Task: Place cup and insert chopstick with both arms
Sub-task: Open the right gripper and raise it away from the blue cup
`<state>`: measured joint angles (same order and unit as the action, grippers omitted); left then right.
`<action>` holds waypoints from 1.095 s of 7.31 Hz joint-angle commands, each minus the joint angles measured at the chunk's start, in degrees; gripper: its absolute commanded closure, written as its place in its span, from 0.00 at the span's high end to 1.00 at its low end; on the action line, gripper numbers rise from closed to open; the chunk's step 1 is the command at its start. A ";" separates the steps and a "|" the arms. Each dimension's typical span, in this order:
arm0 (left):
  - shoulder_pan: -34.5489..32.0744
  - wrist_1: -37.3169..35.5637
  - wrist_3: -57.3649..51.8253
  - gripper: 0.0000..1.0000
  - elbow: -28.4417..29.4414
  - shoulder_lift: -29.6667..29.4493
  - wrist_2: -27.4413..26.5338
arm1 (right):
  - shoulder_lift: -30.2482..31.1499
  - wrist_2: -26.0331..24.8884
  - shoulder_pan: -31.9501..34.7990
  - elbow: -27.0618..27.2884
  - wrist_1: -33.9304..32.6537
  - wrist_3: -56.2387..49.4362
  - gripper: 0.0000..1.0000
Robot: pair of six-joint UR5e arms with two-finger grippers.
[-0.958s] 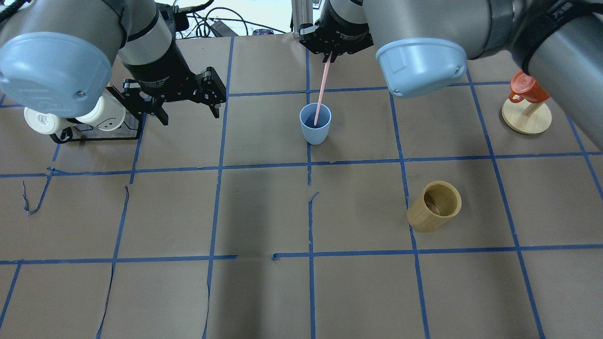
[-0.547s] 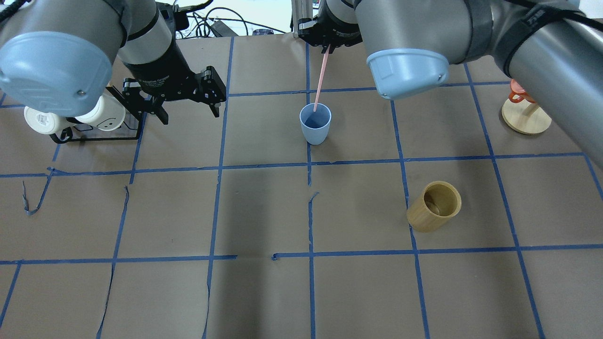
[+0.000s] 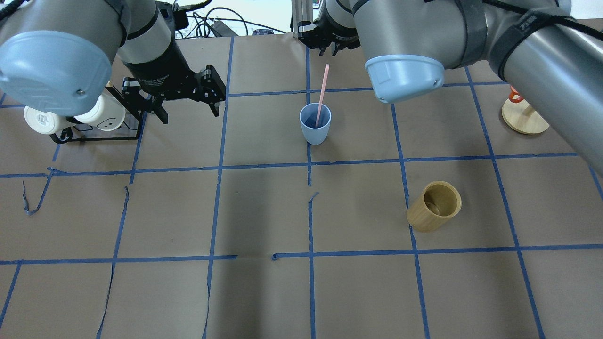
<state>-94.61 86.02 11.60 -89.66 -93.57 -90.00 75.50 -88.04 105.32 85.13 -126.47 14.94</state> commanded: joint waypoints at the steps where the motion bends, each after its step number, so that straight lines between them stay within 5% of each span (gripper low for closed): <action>1: -0.05 -0.06 0.00 1.00 -0.07 0.05 -0.09 | 0.00 0.06 0.06 0.12 -0.01 0.87 0.80; 3: -0.05 0.02 0.00 1.00 -0.16 0.14 -0.08 | 0.52 -0.20 -0.55 -0.31 1.73 0.71 1.00; 5: -0.14 -0.06 0.26 1.00 -0.07 -0.12 0.00 | 4.20 -0.64 -2.39 -0.49 21.16 -0.60 1.00; 8: 0.12 -0.15 0.18 1.00 0.19 -0.12 0.18 | 7.38 -0.90 -11.34 -0.05 35.53 -10.49 1.00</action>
<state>-94.60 85.88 11.84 -89.57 -93.73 -89.92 81.75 -88.74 97.74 84.89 -97.66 10.03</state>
